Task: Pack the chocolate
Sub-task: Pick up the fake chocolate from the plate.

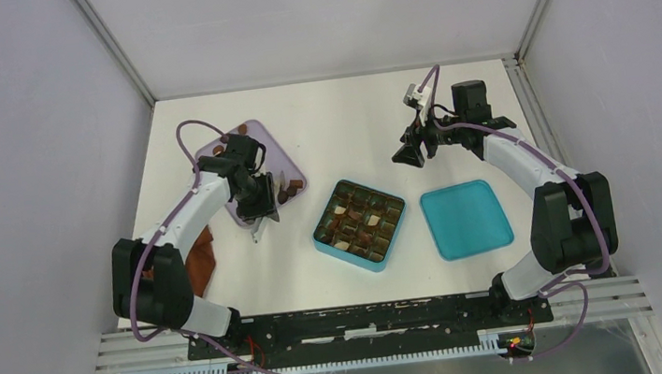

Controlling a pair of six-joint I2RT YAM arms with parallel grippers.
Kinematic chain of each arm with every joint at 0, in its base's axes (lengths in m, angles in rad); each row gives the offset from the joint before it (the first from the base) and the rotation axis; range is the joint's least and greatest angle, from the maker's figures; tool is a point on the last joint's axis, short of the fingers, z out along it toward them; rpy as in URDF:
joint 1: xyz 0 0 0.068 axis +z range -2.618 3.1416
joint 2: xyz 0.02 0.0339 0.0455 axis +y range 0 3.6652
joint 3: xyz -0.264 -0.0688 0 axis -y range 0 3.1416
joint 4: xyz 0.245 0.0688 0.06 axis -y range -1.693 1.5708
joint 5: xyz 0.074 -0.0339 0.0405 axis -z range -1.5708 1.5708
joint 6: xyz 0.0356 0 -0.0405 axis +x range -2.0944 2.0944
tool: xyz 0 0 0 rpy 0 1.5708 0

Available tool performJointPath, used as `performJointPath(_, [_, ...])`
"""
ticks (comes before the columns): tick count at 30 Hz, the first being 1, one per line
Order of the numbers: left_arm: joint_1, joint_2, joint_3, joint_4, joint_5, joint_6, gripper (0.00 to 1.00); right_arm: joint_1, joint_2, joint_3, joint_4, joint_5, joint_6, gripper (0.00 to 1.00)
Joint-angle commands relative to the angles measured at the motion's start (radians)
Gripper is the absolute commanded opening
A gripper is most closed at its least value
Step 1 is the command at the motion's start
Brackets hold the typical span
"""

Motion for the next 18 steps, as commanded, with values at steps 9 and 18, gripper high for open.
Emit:
performJointPath(9, [0.007,0.006,0.067,-0.016,-0.030,0.054,0.02,0.002,-0.025,0.000,0.015,-0.032,-0.014,0.70])
performJointPath(18, [0.066,-0.050,0.079,0.007,0.010,0.049,0.02,0.002,-0.026,0.000,0.013,-0.034,-0.014,0.70])
